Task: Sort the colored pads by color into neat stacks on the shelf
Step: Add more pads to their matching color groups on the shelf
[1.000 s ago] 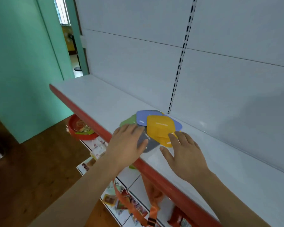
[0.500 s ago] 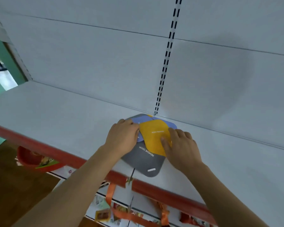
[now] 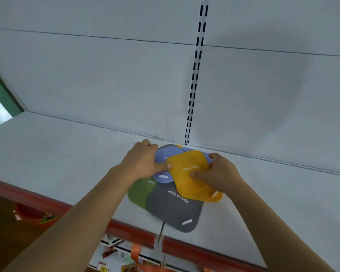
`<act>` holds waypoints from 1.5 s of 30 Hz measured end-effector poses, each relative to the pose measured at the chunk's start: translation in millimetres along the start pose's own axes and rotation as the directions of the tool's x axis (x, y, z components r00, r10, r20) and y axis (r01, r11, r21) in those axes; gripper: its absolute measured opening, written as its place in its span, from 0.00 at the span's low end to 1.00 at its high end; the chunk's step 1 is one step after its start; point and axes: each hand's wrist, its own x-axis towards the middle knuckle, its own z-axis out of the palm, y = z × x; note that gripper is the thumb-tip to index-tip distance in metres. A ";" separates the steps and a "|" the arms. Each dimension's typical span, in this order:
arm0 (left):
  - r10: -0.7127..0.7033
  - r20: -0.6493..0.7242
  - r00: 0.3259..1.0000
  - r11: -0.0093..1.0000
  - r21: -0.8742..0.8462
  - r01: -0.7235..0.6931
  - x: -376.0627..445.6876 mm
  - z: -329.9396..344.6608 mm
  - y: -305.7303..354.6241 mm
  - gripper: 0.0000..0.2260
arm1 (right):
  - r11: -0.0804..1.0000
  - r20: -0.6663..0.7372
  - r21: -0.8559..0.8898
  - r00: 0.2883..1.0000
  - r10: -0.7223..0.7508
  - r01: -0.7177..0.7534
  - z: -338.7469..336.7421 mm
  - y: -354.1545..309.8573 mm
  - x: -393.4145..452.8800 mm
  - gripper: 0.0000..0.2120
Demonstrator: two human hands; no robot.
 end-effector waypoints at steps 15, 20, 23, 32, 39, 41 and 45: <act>0.258 -0.131 0.957 0.845 -0.449 -0.289 6.5 -32.0 33.1 0.04 | 0.968 -0.415 0.187 0.906 -0.079 0.170 -11.8 26.4 -56.1 0.03; 0.416 -0.154 0.896 0.734 -0.525 -0.431 5.3 -25.6 73.3 0.05 | 0.942 -0.517 0.267 0.855 -0.037 0.202 -30.9 57.8 -101.5 0.09; 0.479 -0.130 0.868 0.701 -0.538 -0.467 3.1 -12.9 109.5 0.05 | 0.953 -0.579 0.248 0.815 0.004 0.172 -50.4 81.0 -132.7 0.10; 0.653 -0.055 0.755 0.605 -0.563 -0.564 -34.0 13.2 269.5 0.07 | 0.921 -0.693 0.386 0.679 0.245 0.062 -96.2 189.6 -226.5 0.07; 0.779 -0.037 0.626 0.508 -0.548 -0.665 -83.5 62.8 424.3 0.04 | 0.898 -0.710 0.439 0.599 0.372 -0.038 -144.7 318.6 -309.8 0.04; 0.791 -0.029 0.611 0.501 -0.543 -0.674 -93.8 77.7 462.7 0.07 | 0.876 -0.702 0.480 0.576 0.418 -0.050 -159.6 349.1 -328.5 0.05; 0.801 -0.037 0.598 0.479 -0.560 -0.676 -124.7 111.2 553.5 0.08 | 0.875 -0.729 0.478 0.521 0.444 -0.078 -187.4 426.4 -371.7 0.04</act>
